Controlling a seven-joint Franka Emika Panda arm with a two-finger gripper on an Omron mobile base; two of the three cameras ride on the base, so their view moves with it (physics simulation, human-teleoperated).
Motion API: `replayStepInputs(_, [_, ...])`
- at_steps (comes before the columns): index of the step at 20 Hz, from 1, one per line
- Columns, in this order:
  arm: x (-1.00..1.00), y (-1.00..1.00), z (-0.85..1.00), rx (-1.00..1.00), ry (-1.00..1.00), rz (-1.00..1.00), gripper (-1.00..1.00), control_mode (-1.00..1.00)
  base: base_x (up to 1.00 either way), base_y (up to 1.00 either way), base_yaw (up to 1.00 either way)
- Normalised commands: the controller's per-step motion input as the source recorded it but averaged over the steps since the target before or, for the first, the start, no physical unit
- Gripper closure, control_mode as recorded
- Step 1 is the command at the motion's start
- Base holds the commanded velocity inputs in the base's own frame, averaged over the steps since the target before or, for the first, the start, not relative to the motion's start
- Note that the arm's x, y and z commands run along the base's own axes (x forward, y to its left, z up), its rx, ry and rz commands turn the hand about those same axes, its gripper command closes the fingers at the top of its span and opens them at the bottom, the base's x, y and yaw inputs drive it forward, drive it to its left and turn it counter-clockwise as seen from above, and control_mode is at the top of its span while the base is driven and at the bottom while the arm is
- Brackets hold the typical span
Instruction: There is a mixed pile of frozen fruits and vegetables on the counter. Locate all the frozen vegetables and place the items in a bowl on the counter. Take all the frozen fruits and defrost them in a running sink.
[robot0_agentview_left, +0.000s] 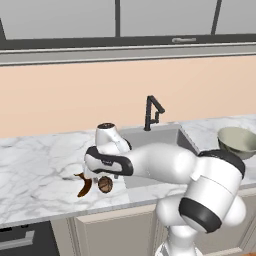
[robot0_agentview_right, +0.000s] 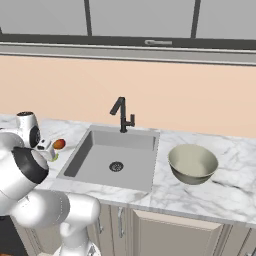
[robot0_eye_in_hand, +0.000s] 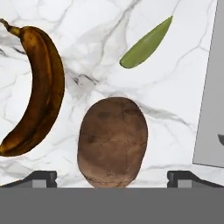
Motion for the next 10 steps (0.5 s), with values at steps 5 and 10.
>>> replayStepInputs(5, [0.04,0.06,-0.28,0.00,0.00,0.00,-1.00,-1.00,0.00,0.00,0.00])
replayStepInputs(10, [0.11,0.04,-0.23,0.00,0.00,0.00,-1.00,-1.00,0.00,0.00,0.00])
